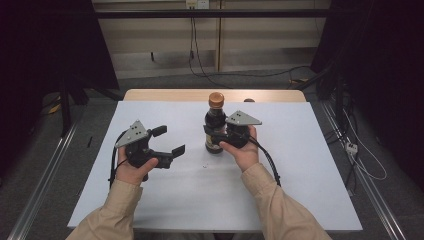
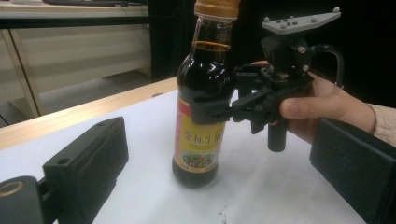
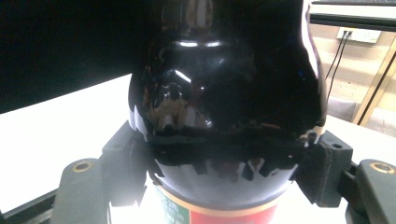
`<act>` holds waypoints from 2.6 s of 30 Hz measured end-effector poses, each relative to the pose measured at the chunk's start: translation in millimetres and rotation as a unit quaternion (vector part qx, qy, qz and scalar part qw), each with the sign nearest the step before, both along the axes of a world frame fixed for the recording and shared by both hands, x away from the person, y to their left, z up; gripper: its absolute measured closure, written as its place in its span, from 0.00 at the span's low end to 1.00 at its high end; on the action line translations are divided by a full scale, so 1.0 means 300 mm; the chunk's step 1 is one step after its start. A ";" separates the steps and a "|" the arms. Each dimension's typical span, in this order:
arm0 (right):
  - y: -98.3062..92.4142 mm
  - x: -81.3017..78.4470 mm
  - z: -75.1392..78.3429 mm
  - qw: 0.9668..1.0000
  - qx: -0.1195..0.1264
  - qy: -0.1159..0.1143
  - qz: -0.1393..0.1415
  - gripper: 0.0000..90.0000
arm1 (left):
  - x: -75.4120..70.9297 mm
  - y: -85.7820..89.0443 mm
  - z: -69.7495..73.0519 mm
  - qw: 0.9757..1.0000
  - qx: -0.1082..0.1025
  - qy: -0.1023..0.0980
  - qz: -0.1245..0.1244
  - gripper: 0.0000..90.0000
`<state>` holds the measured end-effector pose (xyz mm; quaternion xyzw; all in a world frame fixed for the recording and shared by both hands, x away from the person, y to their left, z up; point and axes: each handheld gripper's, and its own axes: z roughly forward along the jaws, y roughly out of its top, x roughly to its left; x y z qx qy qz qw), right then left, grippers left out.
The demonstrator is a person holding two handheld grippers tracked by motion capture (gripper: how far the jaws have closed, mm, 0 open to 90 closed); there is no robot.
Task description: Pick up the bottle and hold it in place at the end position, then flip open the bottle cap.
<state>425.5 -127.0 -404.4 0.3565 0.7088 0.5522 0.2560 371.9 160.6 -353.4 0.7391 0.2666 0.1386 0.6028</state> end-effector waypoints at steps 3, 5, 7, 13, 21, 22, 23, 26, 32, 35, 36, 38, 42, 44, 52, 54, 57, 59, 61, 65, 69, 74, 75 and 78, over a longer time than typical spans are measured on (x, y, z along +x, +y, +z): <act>-0.002 0.000 -0.001 1.000 0.000 -0.001 0.001 0.31 | 0.013 -0.013 -0.002 1.000 0.000 0.003 -0.004 0.05; -0.001 -0.001 -0.001 1.000 -0.002 -0.002 0.002 0.31 | 0.022 -0.025 -0.005 1.000 0.002 0.006 -0.007 0.05; -0.001 0.000 -0.001 1.000 -0.003 -0.002 0.002 0.31 | 0.032 -0.034 -0.005 1.000 0.000 0.010 -0.011 0.05; -0.003 0.000 -0.001 1.000 -0.001 0.001 0.004 0.32 | 0.053 -0.049 0.013 1.000 0.002 0.009 -0.014 0.06; -0.004 0.000 -0.001 1.000 -0.005 0.000 0.006 0.32 | 0.083 -0.064 0.055 1.000 0.013 0.004 -0.012 0.12; -0.004 0.000 -0.001 1.000 -0.005 0.000 0.006 0.32 | 0.094 -0.070 0.062 1.000 0.014 0.002 -0.010 0.14; -0.004 0.001 -0.001 1.000 -0.005 0.000 0.006 0.32 | 0.100 -0.073 0.065 1.000 0.013 0.003 -0.009 0.15; -0.004 0.000 -0.002 1.000 -0.006 0.000 0.006 0.32 | 0.114 -0.080 0.068 1.000 0.016 -0.001 -0.007 0.23; -0.004 0.002 -0.002 1.000 -0.006 0.000 0.007 0.32 | 0.167 -0.109 0.077 1.000 0.024 0.012 -0.009 0.43; -0.005 0.002 -0.002 1.000 -0.007 0.000 0.008 0.33 | 0.180 -0.118 0.081 0.999 0.030 0.015 -0.010 0.59; -0.005 0.002 -0.003 1.000 -0.007 0.000 0.008 0.33 | 0.188 -0.121 0.084 0.999 0.032 0.017 -0.014 0.64; -0.005 0.001 -0.003 1.000 -0.007 0.000 0.008 0.33 | 0.202 -0.133 0.093 0.999 0.038 0.019 -0.016 0.75; -0.004 0.000 -0.003 1.000 -0.008 -0.001 0.008 0.33 | 0.212 -0.145 0.105 0.999 0.043 0.016 -0.022 0.92; -0.004 0.000 -0.004 1.000 -0.008 0.000 0.008 0.33 | 0.215 -0.154 0.116 0.999 0.046 0.012 -0.025 0.99; -0.004 0.001 -0.003 1.000 -0.008 0.001 0.008 0.33 | 0.232 -0.196 0.163 0.997 0.058 0.009 -0.041 1.00; -0.004 0.000 -0.004 1.000 -0.008 0.001 0.007 0.33 | 0.238 -0.203 0.173 0.997 0.061 0.010 -0.042 1.00; -0.004 0.001 -0.004 1.000 -0.008 0.002 0.008 0.33 | 0.247 -0.212 0.187 0.997 0.064 0.012 -0.048 1.00; -0.004 0.002 -0.004 1.000 -0.008 0.002 0.009 0.33 | 0.250 -0.217 0.197 0.996 0.063 0.019 -0.054 1.00; -0.004 0.002 -0.005 1.000 -0.007 0.001 0.008 0.33 | 0.253 -0.220 0.204 0.996 0.068 0.023 -0.056 1.00; -0.005 0.000 -0.005 1.000 -0.007 0.002 0.008 0.33 | 0.263 -0.225 0.209 0.996 0.064 0.028 -0.055 1.00; -0.005 0.003 -0.005 1.000 -0.007 0.003 0.009 0.33 | 0.270 -0.234 0.209 0.996 0.066 0.031 -0.048 1.00; -0.006 0.002 -0.006 1.000 -0.006 0.002 0.010 0.33 | 0.274 -0.243 0.214 0.996 0.074 0.028 -0.050 1.00; -0.005 0.002 -0.006 1.000 -0.006 0.002 0.009 0.33 | 0.274 -0.243 0.215 0.996 0.077 0.026 -0.048 1.00; -0.006 0.003 -0.006 1.000 -0.005 0.001 0.011 0.33 | 0.278 -0.247 0.217 0.996 0.077 0.028 -0.046 1.00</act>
